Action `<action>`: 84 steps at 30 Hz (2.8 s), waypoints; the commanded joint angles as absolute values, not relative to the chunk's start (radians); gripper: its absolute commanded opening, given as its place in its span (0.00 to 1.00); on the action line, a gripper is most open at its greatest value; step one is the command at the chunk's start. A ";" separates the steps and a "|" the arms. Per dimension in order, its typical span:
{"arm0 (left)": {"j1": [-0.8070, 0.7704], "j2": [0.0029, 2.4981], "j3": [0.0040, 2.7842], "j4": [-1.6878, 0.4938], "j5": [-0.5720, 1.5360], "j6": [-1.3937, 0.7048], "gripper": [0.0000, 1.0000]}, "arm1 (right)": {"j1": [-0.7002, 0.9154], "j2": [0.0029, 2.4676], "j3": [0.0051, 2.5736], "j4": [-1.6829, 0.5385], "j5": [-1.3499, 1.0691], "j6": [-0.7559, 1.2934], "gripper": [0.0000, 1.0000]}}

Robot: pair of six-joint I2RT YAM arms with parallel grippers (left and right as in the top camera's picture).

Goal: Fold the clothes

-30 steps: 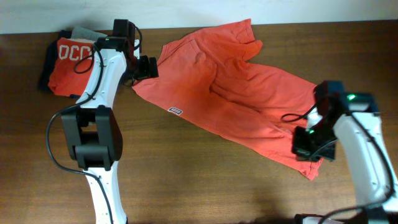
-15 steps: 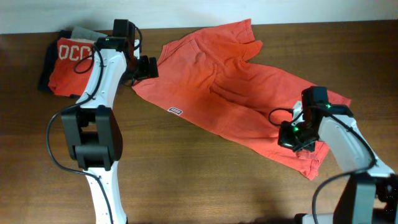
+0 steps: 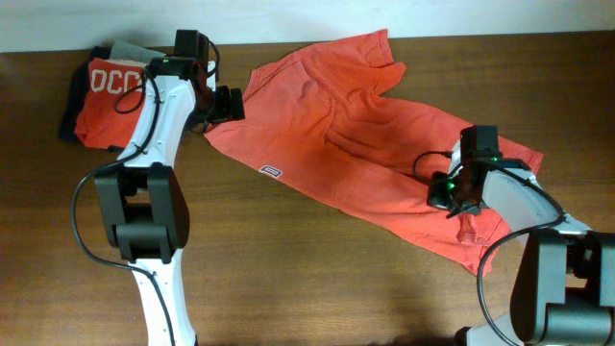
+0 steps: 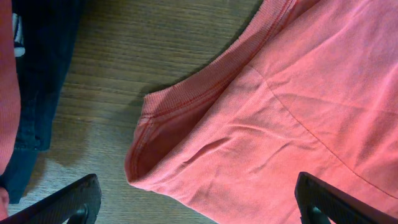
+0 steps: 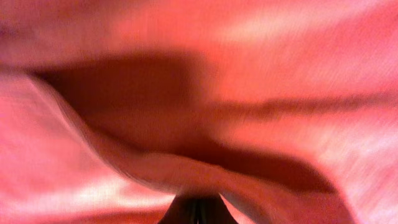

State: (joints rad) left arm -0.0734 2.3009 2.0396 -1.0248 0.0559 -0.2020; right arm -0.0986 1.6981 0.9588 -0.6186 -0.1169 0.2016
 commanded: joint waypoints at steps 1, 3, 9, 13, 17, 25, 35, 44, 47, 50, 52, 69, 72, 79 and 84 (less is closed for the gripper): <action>-0.076 2.298 2.043 -1.026 0.064 -0.193 0.99 | -0.101 1.703 0.955 -0.587 -0.065 0.199 0.04; -0.076 2.298 2.043 -1.026 0.064 -0.193 0.99 | -0.101 1.703 0.955 -0.573 -0.056 0.199 0.04; -0.076 2.298 2.043 -1.026 0.064 -0.193 0.99 | -0.101 1.705 0.955 -0.591 0.043 0.199 0.05; -0.076 2.298 2.043 -1.026 0.064 -0.193 0.99 | -0.101 1.708 0.955 -0.623 0.187 0.200 0.05; -0.076 2.298 2.043 -1.026 0.064 -0.193 0.99 | -0.101 1.708 0.955 -0.665 0.305 0.204 0.23; -0.076 2.298 2.043 -1.026 0.064 -0.193 0.99 | -0.126 1.708 0.955 -0.664 0.360 0.203 0.31; -0.076 2.298 2.043 -1.026 0.064 -0.193 0.99 | -0.265 1.700 1.045 -0.731 0.253 0.223 0.29; -0.076 2.298 2.043 -1.026 0.064 -0.193 0.99 | -0.243 1.691 1.265 -1.071 -0.001 0.254 0.26; -0.076 2.298 2.043 -1.026 0.064 -0.193 0.99 | -0.235 1.691 1.230 -1.137 -0.001 0.360 0.26; -0.076 2.298 2.043 -1.026 0.064 -0.193 0.99 | -0.244 1.691 1.175 -1.161 -0.004 0.441 0.27; -0.076 2.298 2.043 -1.026 0.064 -0.193 0.99 | -0.258 1.691 1.140 -1.158 -0.026 0.460 0.27; -0.076 2.298 2.043 -1.026 0.064 -0.193 0.99 | -0.379 1.691 0.923 -1.107 -0.199 0.533 0.41; -0.076 2.298 2.043 -1.026 0.064 -0.193 0.99 | -0.433 1.690 0.901 -1.094 -0.199 0.532 0.46; -0.076 2.298 2.043 -1.026 0.064 -0.193 0.99 | -0.541 1.690 0.881 -1.088 -0.204 0.506 0.61; -0.076 2.298 2.043 -1.026 0.064 -0.193 0.99 | -0.551 1.691 0.880 -1.073 -0.207 0.506 0.67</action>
State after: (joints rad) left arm -0.0734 2.3009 2.0396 -1.0252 0.0563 -0.2020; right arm -0.5461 1.6997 0.8841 -1.0836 -0.1982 0.5114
